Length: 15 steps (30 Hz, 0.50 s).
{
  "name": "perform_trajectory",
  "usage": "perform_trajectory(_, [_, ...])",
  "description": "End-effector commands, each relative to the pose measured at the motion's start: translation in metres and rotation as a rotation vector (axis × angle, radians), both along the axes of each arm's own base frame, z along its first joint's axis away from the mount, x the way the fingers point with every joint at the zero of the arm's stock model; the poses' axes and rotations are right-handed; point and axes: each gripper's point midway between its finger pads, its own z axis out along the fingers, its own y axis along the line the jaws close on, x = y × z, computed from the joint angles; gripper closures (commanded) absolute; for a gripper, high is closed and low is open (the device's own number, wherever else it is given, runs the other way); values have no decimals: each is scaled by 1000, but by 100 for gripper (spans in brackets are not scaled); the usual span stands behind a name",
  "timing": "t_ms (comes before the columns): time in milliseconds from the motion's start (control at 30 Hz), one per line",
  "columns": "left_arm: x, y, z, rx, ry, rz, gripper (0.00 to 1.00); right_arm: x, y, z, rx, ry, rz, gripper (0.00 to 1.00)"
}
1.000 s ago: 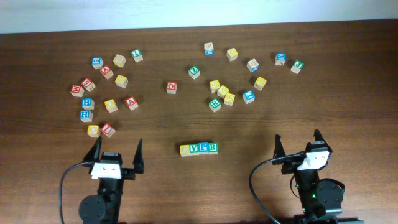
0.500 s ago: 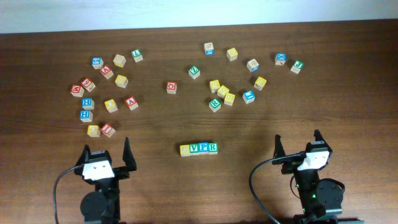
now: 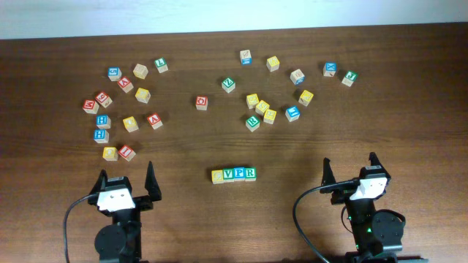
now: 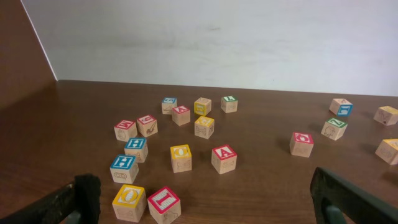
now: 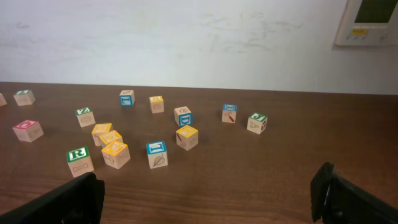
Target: Spell out CVPR
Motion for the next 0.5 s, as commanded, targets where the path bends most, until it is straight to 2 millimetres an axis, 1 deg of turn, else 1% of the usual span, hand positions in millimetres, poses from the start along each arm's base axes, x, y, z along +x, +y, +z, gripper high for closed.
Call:
perform_trajectory(0, [0,-1,-2,9,7,-6,1,0,-3,-3,11,4,-17,2])
perform_trajectory(467, [0,-1,0,13,1,-5,1,0,-3,-3,11,4,-17,1])
